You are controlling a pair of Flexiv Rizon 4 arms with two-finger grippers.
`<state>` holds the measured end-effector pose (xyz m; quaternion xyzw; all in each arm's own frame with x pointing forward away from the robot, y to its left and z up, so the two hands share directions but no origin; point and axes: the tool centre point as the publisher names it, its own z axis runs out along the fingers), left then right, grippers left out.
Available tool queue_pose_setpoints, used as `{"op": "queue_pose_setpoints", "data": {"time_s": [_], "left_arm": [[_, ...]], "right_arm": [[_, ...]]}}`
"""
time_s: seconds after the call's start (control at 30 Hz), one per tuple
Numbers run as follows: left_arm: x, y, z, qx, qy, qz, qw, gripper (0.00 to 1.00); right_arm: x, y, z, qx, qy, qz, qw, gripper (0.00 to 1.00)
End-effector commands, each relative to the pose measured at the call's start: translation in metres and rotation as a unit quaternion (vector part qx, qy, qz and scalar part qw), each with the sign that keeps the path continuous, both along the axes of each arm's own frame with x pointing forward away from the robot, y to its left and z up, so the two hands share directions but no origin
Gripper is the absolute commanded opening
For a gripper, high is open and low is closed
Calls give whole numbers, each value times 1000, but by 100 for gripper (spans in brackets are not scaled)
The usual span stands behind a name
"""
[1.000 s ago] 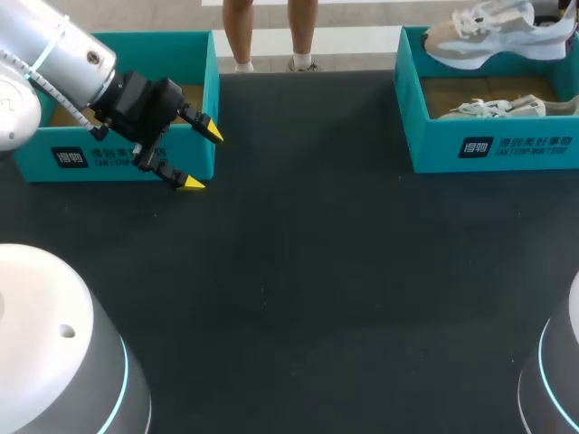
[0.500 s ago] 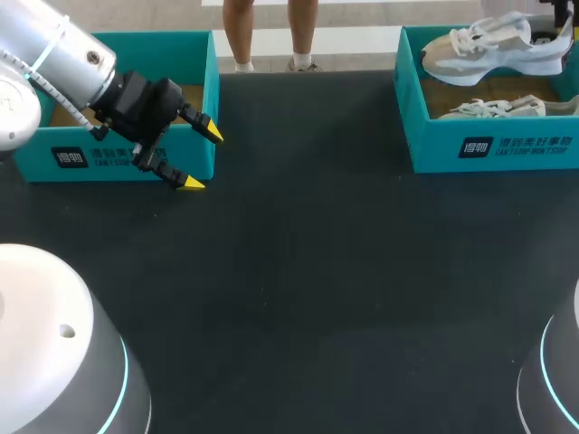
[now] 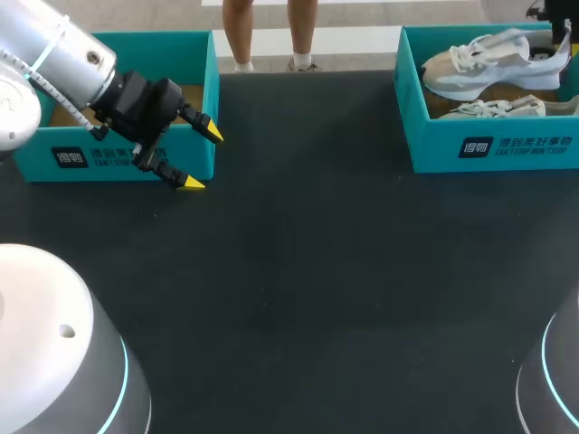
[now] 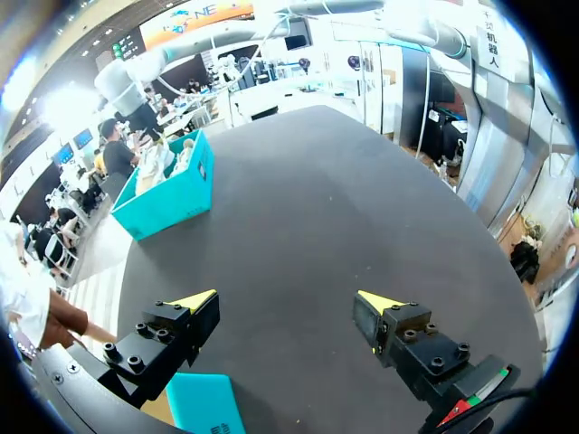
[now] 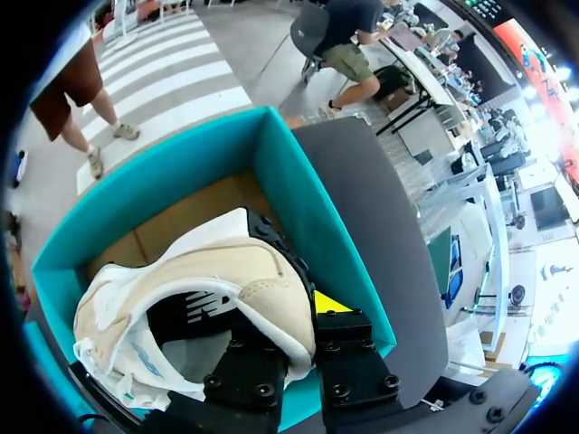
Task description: Take the shoe out of the shoebox, open the shoe tongue, remove and reinsert the insole, then place the shoe into the shoebox
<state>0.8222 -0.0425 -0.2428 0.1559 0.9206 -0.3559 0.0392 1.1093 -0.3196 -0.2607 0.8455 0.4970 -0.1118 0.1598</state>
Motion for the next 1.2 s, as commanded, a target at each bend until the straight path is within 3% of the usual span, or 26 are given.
{"op": "queue_pose_setpoints", "data": {"time_s": [0.03, 0.5, 1.2], "left_arm": [[0, 0, 0, 1, 0, 0, 1000, 100], [0, 0, 0, 1, 0, 0, 1000, 100], [0, 0, 0, 1, 0, 0, 1000, 100]], "right_arm": [[9, -4, -4, 3, 5, -2, 1000, 0], [31, -5, -21, 15, 14, 8, 1000, 0], [38, -7, -45, 32, 33, 26, 999, 0]]}}
